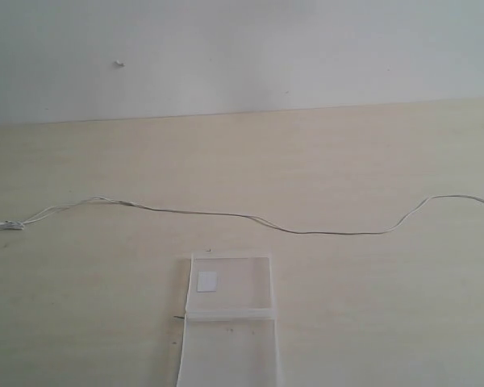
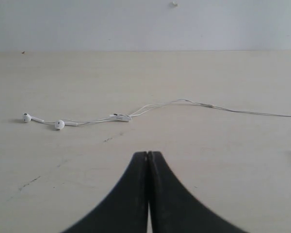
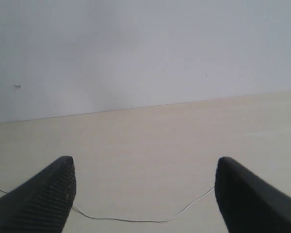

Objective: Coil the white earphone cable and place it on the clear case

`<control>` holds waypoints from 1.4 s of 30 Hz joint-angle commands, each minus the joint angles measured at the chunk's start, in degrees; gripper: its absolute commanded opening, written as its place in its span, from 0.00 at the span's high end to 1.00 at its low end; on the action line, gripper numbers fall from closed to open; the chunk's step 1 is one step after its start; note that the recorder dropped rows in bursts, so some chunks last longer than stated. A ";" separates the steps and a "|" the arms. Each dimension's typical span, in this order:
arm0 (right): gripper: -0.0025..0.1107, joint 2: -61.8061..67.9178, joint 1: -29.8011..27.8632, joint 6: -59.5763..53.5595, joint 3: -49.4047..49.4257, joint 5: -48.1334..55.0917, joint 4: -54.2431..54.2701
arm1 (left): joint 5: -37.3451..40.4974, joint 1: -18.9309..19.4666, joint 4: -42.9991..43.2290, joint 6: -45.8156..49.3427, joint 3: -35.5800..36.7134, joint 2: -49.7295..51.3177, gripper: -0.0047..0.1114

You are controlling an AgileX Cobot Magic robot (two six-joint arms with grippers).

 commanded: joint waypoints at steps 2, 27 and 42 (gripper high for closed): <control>0.31 -0.13 -0.34 -0.14 -0.60 -0.82 0.10 | -0.55 -0.48 0.01 0.03 0.18 -0.32 0.96; 0.31 -0.13 -0.34 0.00 -0.60 -3.80 0.54 | -0.55 -0.48 0.01 0.03 0.18 -0.32 0.96; 0.77 7.01 -0.24 -1.54 -4.36 3.46 1.90 | -0.55 -0.48 0.01 0.03 0.18 -0.32 0.96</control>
